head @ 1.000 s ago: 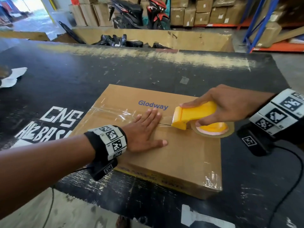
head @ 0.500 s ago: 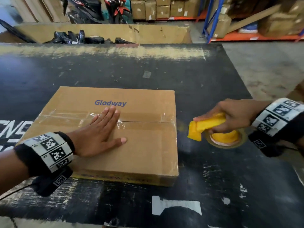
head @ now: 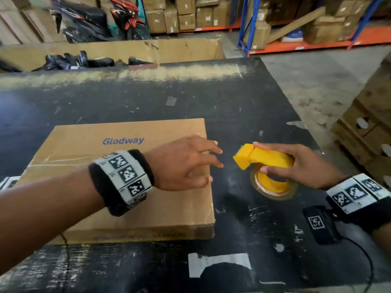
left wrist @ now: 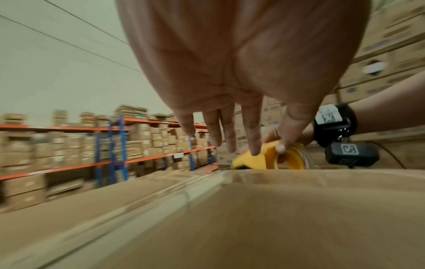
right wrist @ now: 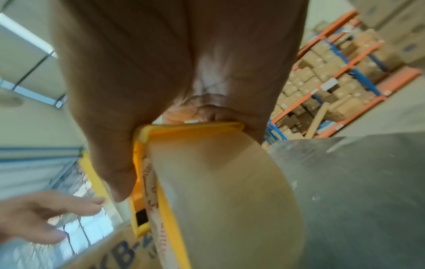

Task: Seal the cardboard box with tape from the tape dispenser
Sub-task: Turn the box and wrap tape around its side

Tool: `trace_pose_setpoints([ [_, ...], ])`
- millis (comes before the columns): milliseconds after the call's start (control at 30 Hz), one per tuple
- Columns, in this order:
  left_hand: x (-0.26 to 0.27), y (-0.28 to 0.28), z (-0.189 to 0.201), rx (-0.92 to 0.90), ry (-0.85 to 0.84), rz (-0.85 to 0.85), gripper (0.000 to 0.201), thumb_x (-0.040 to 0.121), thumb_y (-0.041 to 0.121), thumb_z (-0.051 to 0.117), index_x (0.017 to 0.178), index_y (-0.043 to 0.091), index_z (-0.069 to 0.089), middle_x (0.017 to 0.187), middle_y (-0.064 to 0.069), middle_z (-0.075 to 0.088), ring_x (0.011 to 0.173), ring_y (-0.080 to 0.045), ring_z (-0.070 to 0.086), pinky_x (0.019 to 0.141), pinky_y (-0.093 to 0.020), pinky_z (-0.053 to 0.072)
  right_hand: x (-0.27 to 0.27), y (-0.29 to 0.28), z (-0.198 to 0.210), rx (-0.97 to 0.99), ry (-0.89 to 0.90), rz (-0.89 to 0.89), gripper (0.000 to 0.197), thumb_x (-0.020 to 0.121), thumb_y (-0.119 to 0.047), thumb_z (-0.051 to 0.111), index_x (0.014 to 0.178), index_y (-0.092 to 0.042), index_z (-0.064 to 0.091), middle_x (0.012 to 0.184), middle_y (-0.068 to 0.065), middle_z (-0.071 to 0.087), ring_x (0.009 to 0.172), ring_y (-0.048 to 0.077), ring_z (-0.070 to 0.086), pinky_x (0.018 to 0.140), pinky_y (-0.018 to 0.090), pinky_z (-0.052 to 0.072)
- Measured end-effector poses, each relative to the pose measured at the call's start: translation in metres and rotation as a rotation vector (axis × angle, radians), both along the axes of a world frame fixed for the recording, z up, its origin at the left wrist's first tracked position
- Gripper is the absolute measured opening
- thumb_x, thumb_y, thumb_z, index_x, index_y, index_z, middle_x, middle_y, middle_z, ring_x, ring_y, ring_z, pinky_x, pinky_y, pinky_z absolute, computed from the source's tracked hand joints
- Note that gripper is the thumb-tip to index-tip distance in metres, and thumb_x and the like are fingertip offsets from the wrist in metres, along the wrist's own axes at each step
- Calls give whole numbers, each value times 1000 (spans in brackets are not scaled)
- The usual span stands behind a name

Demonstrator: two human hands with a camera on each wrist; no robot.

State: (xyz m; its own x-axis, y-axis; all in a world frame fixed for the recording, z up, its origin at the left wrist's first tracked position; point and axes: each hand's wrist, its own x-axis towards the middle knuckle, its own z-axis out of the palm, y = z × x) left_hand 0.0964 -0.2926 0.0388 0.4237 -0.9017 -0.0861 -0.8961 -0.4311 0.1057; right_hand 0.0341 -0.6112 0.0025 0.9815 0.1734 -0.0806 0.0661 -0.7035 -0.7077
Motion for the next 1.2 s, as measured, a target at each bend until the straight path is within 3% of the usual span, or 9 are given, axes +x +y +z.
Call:
trace_pose_setpoints([
  [100, 5, -37, -10, 272, -52, -5, 49, 98, 53, 36, 133, 30, 63, 136, 1, 64, 140, -17, 49, 127, -52, 5, -33, 10, 3, 223, -98, -74, 67, 77, -24, 82, 139, -33, 58, 137, -24, 61, 126, -7, 55, 101, 12, 44],
  [200, 14, -55, -3, 161, 19, 100, 43, 98, 45, 39, 126, 27, 67, 112, 4, 75, 114, -21, 68, 116, -39, 30, -64, 23, 3, 349, -202, -168, 68, 78, -17, 81, 141, -27, 56, 136, -24, 62, 126, -4, 57, 96, 8, 43],
  [267, 19, -64, 6, -114, 282, 236, 34, 101, 33, 46, 125, 22, 67, 101, 3, 76, 103, -22, 72, 92, -28, 45, -81, 36, 3, 406, -273, -233, 69, 78, -17, 80, 142, -24, 55, 137, -22, 62, 126, -1, 58, 98, 13, 45],
  [367, 14, -75, 17, -300, 905, 448, 33, 105, 27, 45, 129, 16, 64, 114, -15, 76, 107, -30, 74, 94, -37, 56, -99, 59, 2, 451, -362, -312, 72, 78, -20, 80, 144, -24, 53, 140, -18, 60, 129, 4, 57, 102, 23, 48],
  [467, 9, -77, 26, -416, 1189, 443, 30, 102, 20, 55, 129, 13, 65, 117, -25, 71, 104, -33, 69, 87, -30, 59, -111, 83, 8, 422, -426, -392, 72, 78, -22, 81, 144, -25, 52, 140, -17, 60, 130, 4, 56, 104, 28, 49],
  [600, 21, -63, 42, -498, 1068, 318, 36, 94, 1, 65, 129, 6, 64, 87, -17, 72, 82, -25, 66, 71, -26, 57, -123, 122, 28, 316, -463, -536, 74, 78, -31, 82, 145, -36, 50, 133, -20, 63, 121, -4, 59, 98, 24, 51],
  [767, 63, -35, 80, -389, 805, 164, 42, 89, 6, 73, 129, 10, 63, 82, -13, 77, 76, -14, 74, 82, -32, 58, -148, 188, 63, -58, -336, -687, 78, 74, -63, 65, 143, -65, 29, 85, -8, 60, 78, 6, 58, 68, 25, 46],
  [1067, 152, -4, 88, -345, 695, 243, 33, 91, 11, 68, 124, 15, 68, 83, 0, 80, 92, -20, 72, 93, -39, 52, -156, 251, 90, -156, -289, -743, 84, 66, -78, 55, 145, -61, 31, 84, -12, 65, 61, -1, 51, 60, 5, 35],
  [1200, 170, -9, 67, -289, 647, 289, 42, 77, 17, 64, 119, 17, 69, 76, 0, 79, 98, -24, 76, 98, -39, 54, -129, 262, 95, -188, -229, -770, 84, 66, -72, 56, 146, -61, 30, 93, -4, 70, 80, 16, 67, 66, 26, 49],
])
